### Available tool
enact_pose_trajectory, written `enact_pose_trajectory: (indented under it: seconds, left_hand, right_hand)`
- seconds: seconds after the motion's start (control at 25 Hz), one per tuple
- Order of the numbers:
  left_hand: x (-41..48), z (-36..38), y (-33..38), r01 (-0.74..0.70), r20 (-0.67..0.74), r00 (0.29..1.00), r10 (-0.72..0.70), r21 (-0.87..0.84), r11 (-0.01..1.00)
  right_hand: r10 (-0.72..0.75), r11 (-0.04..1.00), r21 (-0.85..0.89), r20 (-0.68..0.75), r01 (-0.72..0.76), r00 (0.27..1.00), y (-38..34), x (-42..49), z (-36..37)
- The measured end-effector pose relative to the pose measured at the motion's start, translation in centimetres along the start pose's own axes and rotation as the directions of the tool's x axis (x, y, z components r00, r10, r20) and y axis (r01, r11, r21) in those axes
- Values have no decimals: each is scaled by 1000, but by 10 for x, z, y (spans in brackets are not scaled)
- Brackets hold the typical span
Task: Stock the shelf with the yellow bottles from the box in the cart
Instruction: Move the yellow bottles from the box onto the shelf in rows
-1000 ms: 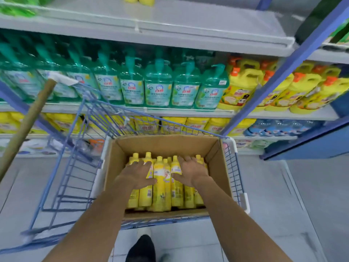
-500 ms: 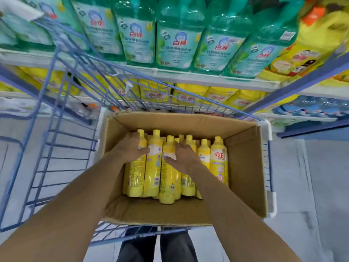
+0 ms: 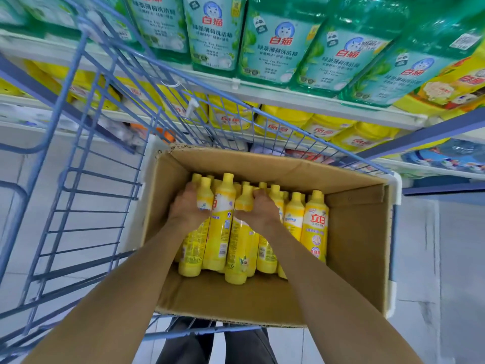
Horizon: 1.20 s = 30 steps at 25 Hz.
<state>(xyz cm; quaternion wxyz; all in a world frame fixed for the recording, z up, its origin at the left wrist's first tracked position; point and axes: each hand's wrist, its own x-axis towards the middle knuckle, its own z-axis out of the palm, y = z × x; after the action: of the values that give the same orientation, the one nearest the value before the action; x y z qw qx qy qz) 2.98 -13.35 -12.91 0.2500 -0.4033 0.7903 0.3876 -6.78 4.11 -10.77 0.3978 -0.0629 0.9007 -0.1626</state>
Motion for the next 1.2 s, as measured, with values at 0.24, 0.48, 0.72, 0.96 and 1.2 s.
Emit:
enact_pose_trajectory:
  seconds: [0.24, 0.48, 0.72, 0.96, 1.2]
  left_hand:
    - [1, 8, -5, 9, -56, 998, -14, -91, 996]
    - [-21, -6, -2, -11, -57, 998, 1, -171, 985]
    - [-72, -75, 42, -336, -120, 940, 319, -163, 928]
    - [-145, -197, 148, -591, -228, 805, 548, -217, 777]
    - [-226, -314, 245, -799, -419, 572, 705, -91, 594]
  right_hand:
    - [5, 993, 117, 13, -7, 1000, 3, 3, 5]
    - [-95, 977, 193, 25, 89, 995, 2, -23, -19]
    - [-279, 941, 181, -51, 284, 959, -41, -70, -98]
    - [-496, 849, 92, -198, 520, 845, -130, -140, -238]
    - [-660, 686, -18, -435, 727, 612, -199, -218, -368]
